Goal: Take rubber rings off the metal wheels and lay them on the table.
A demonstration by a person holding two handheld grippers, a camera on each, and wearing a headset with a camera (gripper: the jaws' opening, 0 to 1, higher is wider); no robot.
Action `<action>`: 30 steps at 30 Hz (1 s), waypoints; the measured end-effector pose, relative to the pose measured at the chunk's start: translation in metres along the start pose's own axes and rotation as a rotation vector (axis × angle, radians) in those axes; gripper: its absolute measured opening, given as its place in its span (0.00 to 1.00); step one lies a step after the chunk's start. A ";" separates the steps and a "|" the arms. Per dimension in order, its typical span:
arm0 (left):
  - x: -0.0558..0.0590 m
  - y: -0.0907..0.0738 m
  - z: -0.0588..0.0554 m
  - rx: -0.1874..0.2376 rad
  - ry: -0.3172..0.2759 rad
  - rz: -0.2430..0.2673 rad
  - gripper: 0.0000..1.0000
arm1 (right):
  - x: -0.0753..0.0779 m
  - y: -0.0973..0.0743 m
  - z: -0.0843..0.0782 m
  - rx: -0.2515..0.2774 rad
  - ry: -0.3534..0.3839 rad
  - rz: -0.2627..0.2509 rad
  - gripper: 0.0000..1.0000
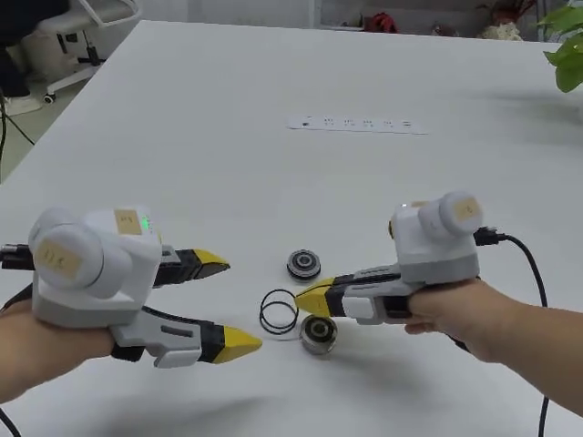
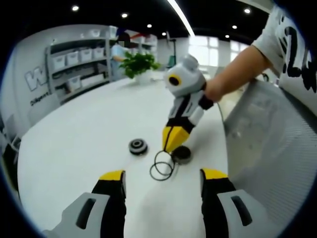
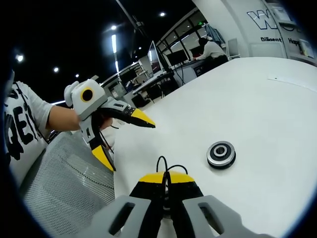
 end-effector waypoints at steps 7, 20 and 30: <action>-0.001 -0.002 -0.004 -0.006 -0.010 0.007 0.61 | 0.004 0.003 -0.002 -0.013 0.009 -0.007 0.00; -0.003 -0.002 -0.007 -0.014 -0.018 0.010 0.61 | 0.009 0.005 -0.005 -0.029 0.019 -0.017 0.00; -0.004 -0.001 -0.008 -0.018 -0.019 0.010 0.61 | 0.012 0.006 -0.006 -0.031 0.026 -0.030 0.00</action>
Point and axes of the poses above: the centre of the closed fingertips' face, and the gripper's own axes: y roughly forward along the fingers, x roughly to its right, z roughly out of its top, the point moved 9 cm from there along -y, roughly backward along the fingers, and after that the axes turned 9 degrees about z, right-handed, at the moved point
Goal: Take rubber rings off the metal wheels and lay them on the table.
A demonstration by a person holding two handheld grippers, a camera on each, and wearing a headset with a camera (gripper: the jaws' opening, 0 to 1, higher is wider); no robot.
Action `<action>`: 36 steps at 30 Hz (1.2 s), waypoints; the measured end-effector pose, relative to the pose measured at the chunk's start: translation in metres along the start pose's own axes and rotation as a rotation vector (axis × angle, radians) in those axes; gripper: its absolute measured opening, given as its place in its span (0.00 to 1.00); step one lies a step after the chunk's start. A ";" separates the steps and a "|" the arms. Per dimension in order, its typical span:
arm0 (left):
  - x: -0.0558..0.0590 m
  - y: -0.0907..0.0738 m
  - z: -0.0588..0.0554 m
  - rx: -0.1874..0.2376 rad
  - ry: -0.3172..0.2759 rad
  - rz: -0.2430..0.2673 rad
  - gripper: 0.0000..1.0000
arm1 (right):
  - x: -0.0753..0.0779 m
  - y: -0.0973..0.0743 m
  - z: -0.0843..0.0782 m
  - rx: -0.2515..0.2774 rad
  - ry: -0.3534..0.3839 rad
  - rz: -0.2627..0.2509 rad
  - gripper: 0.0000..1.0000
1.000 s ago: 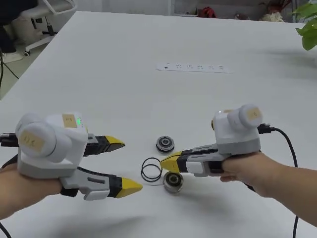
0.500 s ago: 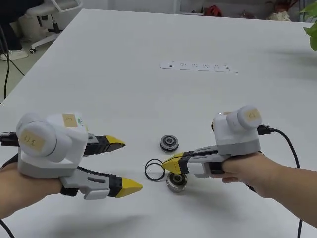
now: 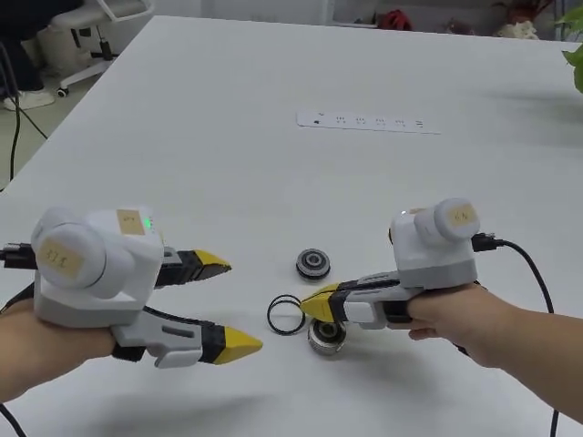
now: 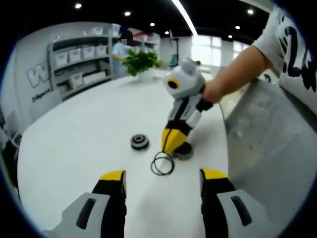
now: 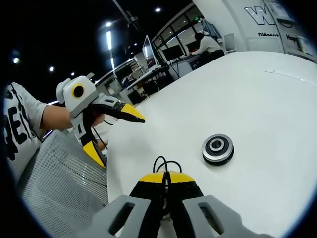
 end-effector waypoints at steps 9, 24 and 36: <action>0.001 -0.001 -0.001 -0.005 -0.005 -0.002 0.60 | 0.003 0.001 -0.002 -0.004 0.020 -0.024 0.00; 0.002 -0.001 -0.001 -0.010 -0.011 -0.002 0.60 | 0.006 0.003 -0.003 0.009 0.038 -0.053 0.04; 0.002 0.000 0.000 -0.010 -0.013 0.000 0.60 | 0.005 -0.003 0.001 0.031 0.036 -0.065 0.07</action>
Point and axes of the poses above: the centre of the closed fingertips' face, and the gripper's own axes: y roughly forward along the fingers, x roughly to its right, z roughly out of its top, the point moved 9 cm from there along -y, roughly backward along the fingers, and after that the axes turned 9 degrees about z, right-handed, at the moved point
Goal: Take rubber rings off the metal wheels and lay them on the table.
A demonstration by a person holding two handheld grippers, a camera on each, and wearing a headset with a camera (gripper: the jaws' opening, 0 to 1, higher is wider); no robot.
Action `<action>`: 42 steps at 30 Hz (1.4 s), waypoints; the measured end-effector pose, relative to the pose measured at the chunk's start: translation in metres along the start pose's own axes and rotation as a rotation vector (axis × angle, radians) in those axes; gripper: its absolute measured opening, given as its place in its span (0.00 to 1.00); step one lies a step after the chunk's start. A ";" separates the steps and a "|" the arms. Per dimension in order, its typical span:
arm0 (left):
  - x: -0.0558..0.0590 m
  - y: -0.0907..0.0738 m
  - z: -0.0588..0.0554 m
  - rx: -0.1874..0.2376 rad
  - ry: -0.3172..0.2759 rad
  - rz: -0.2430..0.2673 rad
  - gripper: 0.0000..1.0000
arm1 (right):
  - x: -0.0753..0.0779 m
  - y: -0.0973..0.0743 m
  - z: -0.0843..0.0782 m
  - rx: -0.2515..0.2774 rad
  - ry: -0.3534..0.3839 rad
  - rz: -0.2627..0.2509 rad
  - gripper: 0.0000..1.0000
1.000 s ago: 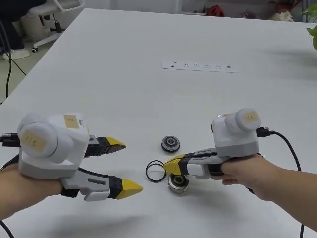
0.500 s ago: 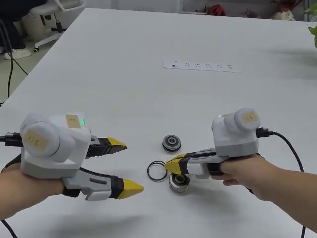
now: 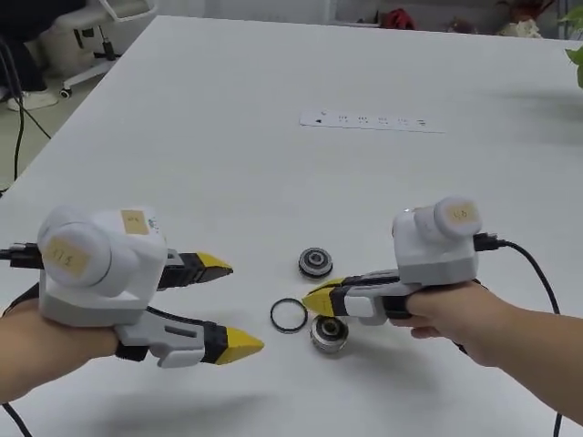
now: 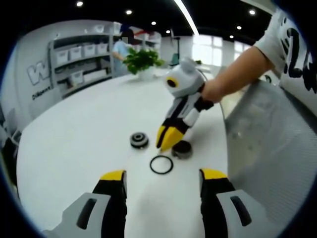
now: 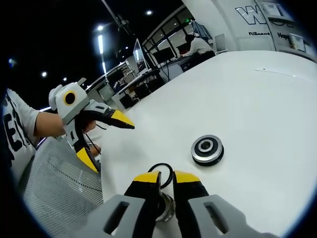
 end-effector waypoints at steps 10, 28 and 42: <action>-0.003 0.005 0.007 0.009 0.002 0.000 0.60 | -0.008 -0.016 0.005 0.027 -0.022 -0.006 0.10; -0.012 0.012 0.020 0.022 -0.008 0.009 0.58 | -0.008 -0.039 0.008 0.047 -0.079 -0.051 0.16; -0.024 0.018 0.017 0.003 -0.026 0.018 0.56 | -0.003 -0.044 0.009 0.032 -0.135 -0.073 0.20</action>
Point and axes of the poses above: the centre of the closed fingertips' face, and the gripper's own axes: y roughly forward along the fingers, x roughly to its right, z roughly out of its top, the point moved 9 cm from there along -y, roughly backward along the fingers, and after that the axes turned 9 degrees about z, right-handed, at the moved point
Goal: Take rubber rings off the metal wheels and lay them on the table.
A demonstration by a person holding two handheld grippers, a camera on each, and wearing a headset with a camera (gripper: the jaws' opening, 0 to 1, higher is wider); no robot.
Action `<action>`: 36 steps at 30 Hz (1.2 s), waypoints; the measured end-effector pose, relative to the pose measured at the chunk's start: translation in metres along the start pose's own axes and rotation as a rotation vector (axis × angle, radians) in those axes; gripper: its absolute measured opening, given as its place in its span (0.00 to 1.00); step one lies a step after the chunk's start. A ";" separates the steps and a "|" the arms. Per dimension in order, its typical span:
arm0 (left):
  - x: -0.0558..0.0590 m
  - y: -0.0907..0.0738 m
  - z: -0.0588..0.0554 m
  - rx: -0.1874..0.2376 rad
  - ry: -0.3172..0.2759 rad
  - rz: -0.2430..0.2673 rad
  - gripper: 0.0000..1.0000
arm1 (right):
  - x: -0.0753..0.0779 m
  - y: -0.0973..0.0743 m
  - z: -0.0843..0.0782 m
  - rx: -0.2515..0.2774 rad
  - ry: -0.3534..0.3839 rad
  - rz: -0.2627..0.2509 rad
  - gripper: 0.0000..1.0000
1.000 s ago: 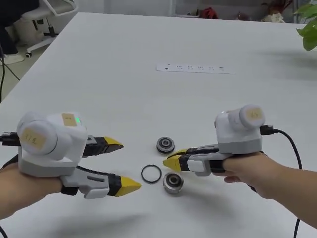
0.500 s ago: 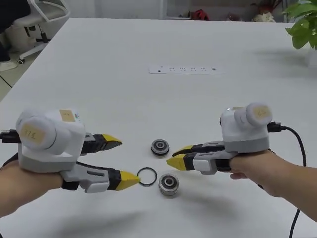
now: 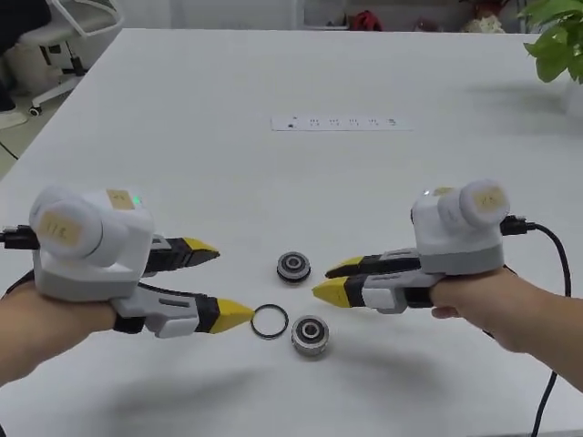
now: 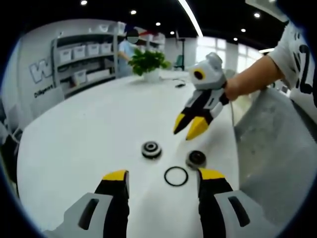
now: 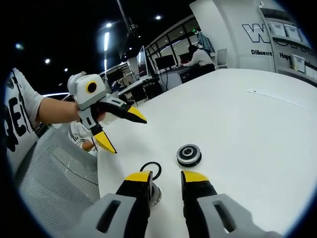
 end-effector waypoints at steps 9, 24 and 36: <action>-0.003 0.007 -0.002 -0.014 -0.003 -0.009 0.55 | 0.006 0.000 0.001 -0.001 -0.028 -0.009 0.23; -0.009 0.020 0.002 -0.018 -0.004 -0.018 0.54 | 0.019 0.004 0.003 -0.030 -0.084 -0.027 0.24; -0.014 0.033 0.012 -0.015 0.012 -0.028 0.52 | 0.024 0.008 0.007 -0.056 -0.120 -0.026 0.24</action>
Point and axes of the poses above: the centre of the closed fingertips' face, and the gripper's own axes: y roughly forward along the fingers, x roughly to its right, z roughly out of its top, the point moved 9 cm from there along -y, roughly backward along the fingers, and after that the axes turned 9 degrees about z, right-handed, at the moved point
